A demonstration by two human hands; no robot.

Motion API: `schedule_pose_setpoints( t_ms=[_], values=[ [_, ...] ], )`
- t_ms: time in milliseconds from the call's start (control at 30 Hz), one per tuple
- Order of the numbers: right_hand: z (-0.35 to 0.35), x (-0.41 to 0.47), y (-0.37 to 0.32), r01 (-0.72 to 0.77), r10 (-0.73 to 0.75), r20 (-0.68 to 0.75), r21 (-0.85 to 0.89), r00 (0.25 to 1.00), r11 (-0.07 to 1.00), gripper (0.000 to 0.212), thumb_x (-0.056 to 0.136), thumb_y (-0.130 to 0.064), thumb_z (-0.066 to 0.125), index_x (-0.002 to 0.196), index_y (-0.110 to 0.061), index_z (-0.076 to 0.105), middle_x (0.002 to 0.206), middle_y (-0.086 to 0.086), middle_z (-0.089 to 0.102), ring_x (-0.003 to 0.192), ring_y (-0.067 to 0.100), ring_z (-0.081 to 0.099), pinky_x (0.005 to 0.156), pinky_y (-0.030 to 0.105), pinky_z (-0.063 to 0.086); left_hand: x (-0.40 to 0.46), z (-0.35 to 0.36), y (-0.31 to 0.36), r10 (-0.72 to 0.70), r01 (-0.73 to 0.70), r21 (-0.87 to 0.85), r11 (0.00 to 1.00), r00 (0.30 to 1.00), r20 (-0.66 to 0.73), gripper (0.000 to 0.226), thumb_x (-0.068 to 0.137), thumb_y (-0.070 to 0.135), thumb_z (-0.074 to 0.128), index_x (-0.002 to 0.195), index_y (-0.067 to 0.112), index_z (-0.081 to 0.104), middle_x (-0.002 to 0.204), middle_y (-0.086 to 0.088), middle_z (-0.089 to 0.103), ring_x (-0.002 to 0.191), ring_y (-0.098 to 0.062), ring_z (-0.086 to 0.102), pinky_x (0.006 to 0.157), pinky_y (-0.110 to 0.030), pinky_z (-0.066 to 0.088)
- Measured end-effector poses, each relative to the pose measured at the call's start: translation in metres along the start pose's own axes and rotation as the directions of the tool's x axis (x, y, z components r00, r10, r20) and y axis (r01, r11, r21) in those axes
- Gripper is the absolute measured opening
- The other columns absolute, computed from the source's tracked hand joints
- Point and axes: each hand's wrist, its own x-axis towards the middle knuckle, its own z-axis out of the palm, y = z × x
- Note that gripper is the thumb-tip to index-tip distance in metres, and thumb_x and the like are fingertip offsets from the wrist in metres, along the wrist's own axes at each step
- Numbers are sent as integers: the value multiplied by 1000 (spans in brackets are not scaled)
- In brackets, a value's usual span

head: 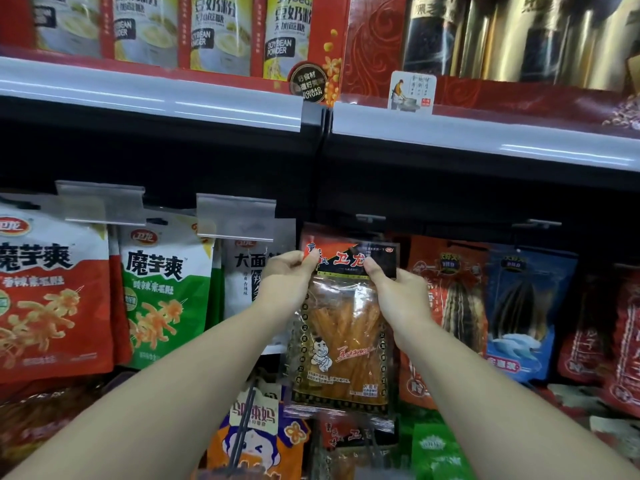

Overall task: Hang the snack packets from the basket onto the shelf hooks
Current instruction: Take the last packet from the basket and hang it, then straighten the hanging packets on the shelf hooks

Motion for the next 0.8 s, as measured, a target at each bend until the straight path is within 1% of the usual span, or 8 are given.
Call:
schedule_pose_setpoints(
  t_ms=[100, 233, 333, 433, 500, 567, 700, 800],
  values=[
    [-1, 0, 6, 43, -43, -13, -4, 999, 999, 31, 86, -47, 61, 85, -17, 68, 79, 6, 69, 65, 16, 57, 55, 26, 42, -3, -1, -3, -12, 12, -29, 999, 1000, 5, 50, 91, 45, 56, 81, -4, 57, 65, -9, 47, 65, -20, 53, 69, -30, 49],
    [-1, -5, 16, 129, -131, -31, -53, 991, 990, 18, 87, -37, 64, 94, -22, 59, 85, -3, 68, 79, 16, 66, 68, 32, 54, -14, -7, -1, 29, -30, -16, 999, 998, -55, 18, 88, 31, 66, 80, 15, 65, 76, -1, 70, 74, -17, 66, 71, -27, 53],
    [0, -15, 17, 209, -227, -70, -196, 971, 958, 46, 84, -30, 69, 121, -22, 43, 105, -14, 55, 95, 7, 55, 85, 28, 47, -27, -19, 2, 117, -108, 94, 990, 988, -99, 5, 86, 20, 69, 85, 21, 63, 81, 8, 66, 74, -5, 62, 65, -10, 49],
    [2, -25, 18, 334, -399, -111, -374, 910, 865, 77, 81, -23, 72, 141, -19, 24, 142, 1, 31, 129, 16, 32, 108, 30, 28, -40, -37, 2, 159, -132, 211, 968, 981, -114, 15, 87, 22, 67, 102, 22, 63, 86, 17, 62, 76, 0, 60, 66, -11, 50],
    [10, -36, 18, 451, -567, -44, -558, 822, 697, 83, 79, -22, 73, 143, -21, 19, 150, 5, 15, 138, 25, 17, 114, 45, 19, -49, -55, 1, 159, -124, 233, 964, 978, -137, 18, 87, 26, 67, 104, 25, 62, 90, 17, 64, 81, -7, 64, 75, -27, 56],
    [24, -53, 17, 534, -669, 58, -655, 741, 535, 86, 77, -22, 73, 141, -25, 17, 151, 2, 6, 139, 24, 9, 111, 53, 12, -58, -76, 0, 171, -126, 272, 954, 974, -147, 18, 87, 28, 66, 104, 24, 63, 92, 13, 65, 84, -12, 64, 79, -33, 55],
    [62, -93, 6, 599, -650, 247, -695, 718, 398, 77, 76, -22, 72, 139, -27, 28, 153, 2, 11, 140, 20, 4, 111, 54, 11, -76, -133, -5, 187, -122, 303, 945, 963, -196, 15, 88, 26, 65, 102, 23, 62, 88, 11, 63, 79, -12, 61, 74, -30, 52],
    [102, -122, -7, 640, -549, 385, -651, 742, 408, 59, 87, -27, 59, 141, -23, 35, 154, 1, 21, 140, 18, 7, 115, 46, 10, -86, -191, -13, 182, -94, 346, 933, 956, -231, 11, 87, 26, 66, 97, 29, 60, 86, 12, 64, 78, -10, 62, 66, -24, 52]
  ],
)
